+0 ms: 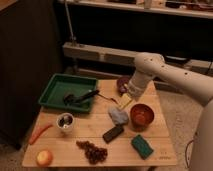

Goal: Place fork in red bowl

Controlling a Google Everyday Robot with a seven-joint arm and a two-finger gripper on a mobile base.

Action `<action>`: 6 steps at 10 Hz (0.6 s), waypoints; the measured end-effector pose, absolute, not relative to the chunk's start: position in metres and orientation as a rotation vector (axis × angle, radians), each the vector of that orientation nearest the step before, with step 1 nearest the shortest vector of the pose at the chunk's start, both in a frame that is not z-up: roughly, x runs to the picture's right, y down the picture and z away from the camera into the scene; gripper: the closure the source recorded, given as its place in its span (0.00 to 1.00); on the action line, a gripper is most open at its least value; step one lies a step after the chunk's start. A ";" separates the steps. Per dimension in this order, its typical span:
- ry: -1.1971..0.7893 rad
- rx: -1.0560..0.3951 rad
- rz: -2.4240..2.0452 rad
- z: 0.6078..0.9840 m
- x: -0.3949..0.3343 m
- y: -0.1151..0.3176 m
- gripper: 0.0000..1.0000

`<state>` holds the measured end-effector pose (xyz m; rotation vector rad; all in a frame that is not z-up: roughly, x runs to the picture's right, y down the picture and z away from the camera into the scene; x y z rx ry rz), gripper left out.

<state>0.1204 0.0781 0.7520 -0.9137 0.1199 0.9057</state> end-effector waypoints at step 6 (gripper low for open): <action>0.137 -0.883 0.894 0.753 0.121 0.076 0.20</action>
